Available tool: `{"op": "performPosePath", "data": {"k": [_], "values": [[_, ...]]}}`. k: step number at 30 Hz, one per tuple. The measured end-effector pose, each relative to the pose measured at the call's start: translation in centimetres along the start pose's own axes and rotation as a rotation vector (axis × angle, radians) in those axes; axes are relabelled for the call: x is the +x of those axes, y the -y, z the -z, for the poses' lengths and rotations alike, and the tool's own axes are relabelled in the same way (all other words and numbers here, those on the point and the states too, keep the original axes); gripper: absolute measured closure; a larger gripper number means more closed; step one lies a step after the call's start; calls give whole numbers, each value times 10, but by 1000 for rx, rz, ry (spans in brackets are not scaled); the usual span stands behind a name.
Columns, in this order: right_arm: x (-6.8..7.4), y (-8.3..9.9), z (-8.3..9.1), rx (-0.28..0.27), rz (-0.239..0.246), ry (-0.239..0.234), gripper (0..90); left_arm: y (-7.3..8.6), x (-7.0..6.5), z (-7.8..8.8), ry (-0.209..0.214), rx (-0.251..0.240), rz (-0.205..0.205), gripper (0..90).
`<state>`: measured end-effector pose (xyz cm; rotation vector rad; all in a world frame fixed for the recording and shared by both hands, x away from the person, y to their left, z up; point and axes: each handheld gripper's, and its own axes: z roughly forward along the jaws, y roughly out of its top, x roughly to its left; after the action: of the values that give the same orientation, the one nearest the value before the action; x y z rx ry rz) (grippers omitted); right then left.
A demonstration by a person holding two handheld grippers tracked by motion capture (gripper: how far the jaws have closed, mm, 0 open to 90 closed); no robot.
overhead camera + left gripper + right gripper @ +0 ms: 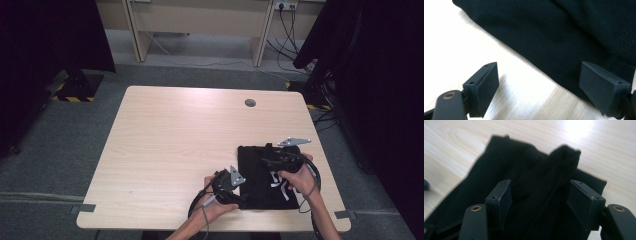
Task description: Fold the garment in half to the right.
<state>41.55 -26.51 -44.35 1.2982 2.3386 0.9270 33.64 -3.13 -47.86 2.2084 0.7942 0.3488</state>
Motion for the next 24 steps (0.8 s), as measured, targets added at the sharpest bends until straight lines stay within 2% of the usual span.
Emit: {"op": "performPosePath", "data": {"k": [3,6,10,13,19,21,24], "values": [[-2,4,-7,24,-13,-1,388,1,1,1,-3,1,1,154],[0,6,-14,36,0,-19,405,3,3,4,-9,3,2,156],[6,0,-21,37,-2,-48,415,9,13,11,-25,14,9,156],[14,-8,-29,40,13,-57,419,16,24,19,-51,18,19,157],[38,-26,-48,42,40,-95,420,35,48,38,-67,21,79,157],[45,-30,-53,40,45,-104,416,42,55,44,-70,13,99,157],[53,-35,-54,35,51,-112,396,47,58,47,-71,2,101,155]]}}
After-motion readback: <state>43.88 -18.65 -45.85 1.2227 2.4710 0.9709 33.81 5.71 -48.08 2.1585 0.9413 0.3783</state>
